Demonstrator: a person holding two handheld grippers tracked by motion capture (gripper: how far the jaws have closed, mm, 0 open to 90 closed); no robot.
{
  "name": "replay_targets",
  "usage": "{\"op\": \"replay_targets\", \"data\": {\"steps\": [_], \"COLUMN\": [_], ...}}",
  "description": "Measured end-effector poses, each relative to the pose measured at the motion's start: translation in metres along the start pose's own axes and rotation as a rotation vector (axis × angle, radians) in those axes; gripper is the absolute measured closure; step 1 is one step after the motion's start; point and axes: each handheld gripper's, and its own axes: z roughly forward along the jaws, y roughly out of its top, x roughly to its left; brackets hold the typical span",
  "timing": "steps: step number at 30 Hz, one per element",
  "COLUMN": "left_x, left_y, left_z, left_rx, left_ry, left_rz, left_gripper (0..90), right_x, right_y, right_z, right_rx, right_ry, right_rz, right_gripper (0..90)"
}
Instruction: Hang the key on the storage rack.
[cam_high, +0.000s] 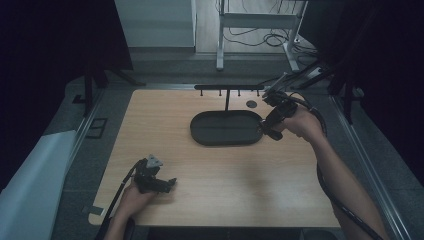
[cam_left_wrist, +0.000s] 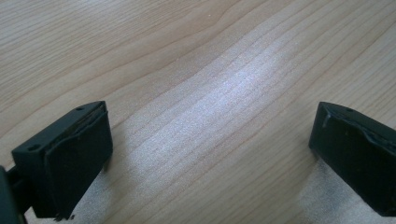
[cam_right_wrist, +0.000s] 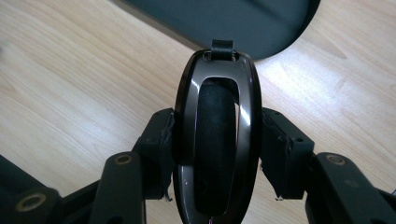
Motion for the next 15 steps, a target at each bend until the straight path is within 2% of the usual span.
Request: {"op": "replay_targets", "data": {"steps": [15], "left_x": [0.0], "left_y": [0.0], "left_z": [0.0], "left_rx": [-0.001], "left_ry": [0.001], "left_rz": [0.002], "left_gripper": [0.0], "right_x": [-0.016], "right_y": [0.032], "right_z": [-0.029], "right_rx": [-0.037], "right_ry": [-0.023], "right_rz": [0.071], "right_gripper": [48.9]}}
